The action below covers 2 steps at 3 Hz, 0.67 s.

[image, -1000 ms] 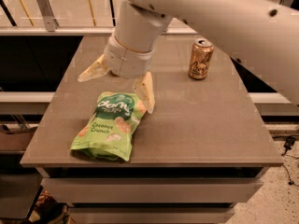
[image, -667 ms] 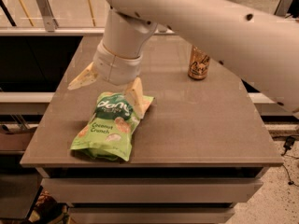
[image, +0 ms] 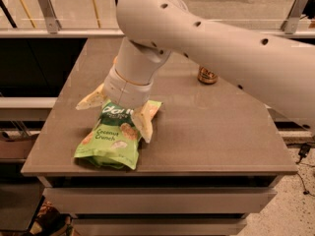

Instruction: Pick green rice chip bag

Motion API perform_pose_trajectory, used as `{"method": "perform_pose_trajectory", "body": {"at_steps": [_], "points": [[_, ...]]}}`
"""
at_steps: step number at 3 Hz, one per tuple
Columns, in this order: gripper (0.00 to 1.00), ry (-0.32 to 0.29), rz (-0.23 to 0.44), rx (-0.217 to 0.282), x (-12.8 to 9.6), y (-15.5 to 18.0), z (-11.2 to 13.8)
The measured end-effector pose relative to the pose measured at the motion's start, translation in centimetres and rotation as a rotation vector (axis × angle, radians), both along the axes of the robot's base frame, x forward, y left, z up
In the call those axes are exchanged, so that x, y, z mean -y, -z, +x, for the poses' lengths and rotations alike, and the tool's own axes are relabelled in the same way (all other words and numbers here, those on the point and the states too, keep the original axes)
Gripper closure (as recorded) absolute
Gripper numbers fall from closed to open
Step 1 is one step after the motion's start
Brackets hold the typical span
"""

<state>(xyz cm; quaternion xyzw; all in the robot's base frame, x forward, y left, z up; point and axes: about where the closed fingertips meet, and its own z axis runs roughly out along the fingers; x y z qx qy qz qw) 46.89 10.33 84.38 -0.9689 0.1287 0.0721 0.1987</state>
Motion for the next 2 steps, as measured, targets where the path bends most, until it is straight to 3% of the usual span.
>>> {"method": "perform_pose_trajectory", "body": {"at_steps": [1, 2], "points": [[0.0, 0.021, 0.018, -0.004, 0.45, 1.66, 0.05], [0.16, 0.021, 0.018, -0.004, 0.45, 0.96, 0.05]]}}
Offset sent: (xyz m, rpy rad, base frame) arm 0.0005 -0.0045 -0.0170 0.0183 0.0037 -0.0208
